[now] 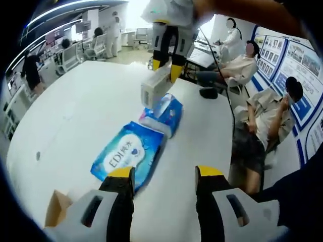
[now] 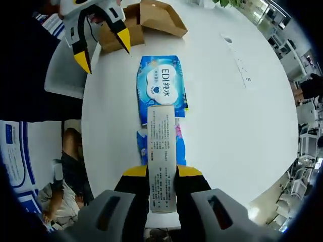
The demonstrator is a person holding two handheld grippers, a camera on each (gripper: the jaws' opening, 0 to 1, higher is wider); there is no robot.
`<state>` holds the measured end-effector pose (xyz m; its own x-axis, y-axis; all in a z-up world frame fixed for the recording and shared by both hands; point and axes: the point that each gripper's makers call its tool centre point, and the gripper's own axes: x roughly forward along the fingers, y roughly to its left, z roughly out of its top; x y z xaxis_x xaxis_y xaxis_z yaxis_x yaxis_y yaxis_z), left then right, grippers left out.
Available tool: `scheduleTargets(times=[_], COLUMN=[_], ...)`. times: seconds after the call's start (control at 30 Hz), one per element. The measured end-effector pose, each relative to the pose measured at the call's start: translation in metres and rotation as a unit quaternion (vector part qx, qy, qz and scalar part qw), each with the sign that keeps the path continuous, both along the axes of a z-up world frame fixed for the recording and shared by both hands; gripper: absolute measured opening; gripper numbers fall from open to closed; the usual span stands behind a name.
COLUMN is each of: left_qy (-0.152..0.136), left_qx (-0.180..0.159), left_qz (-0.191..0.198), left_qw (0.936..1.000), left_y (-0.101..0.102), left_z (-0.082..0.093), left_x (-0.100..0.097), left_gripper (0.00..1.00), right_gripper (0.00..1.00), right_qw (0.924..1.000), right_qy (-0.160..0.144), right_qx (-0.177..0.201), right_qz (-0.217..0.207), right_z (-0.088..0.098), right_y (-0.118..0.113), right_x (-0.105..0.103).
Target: Operate the shoe box by opening the lid, removing the specified soft item, and placing it in the target area until the item is outside and the box remains undamaged.
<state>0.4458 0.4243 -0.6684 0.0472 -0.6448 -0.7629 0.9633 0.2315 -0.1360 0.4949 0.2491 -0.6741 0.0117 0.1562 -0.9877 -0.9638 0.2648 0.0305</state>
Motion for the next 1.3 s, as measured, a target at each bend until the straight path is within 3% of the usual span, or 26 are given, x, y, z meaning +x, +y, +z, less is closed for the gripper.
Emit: scheduleTargets(times=[0.57,0.8,1.3], left_qy=[0.009,0.018,0.025], left_qx=[0.003,0.013,0.014], left_qz=[0.022,0.029,0.043], left_qw=[0.9997,0.9993,0.9987], left_y=[0.005,0.016,0.024], left_z=[-0.008,-0.019,-0.024], left_x=[0.014,0.008,0.009], left_gripper=[0.47,0.47,0.46], right_gripper=[0.16,0.16,0.17], right_qw=[0.9999,0.9998,0.9995], right_qy=[0.005,0.02,0.028], right_qx=[-0.006,0.002,0.009], right_qz=[0.009,-0.002,0.011], right_z=[-0.038,-0.063,-0.082], right_y=[-0.016,-0.018,-0.012], right_x=[0.039,0.041,0.047])
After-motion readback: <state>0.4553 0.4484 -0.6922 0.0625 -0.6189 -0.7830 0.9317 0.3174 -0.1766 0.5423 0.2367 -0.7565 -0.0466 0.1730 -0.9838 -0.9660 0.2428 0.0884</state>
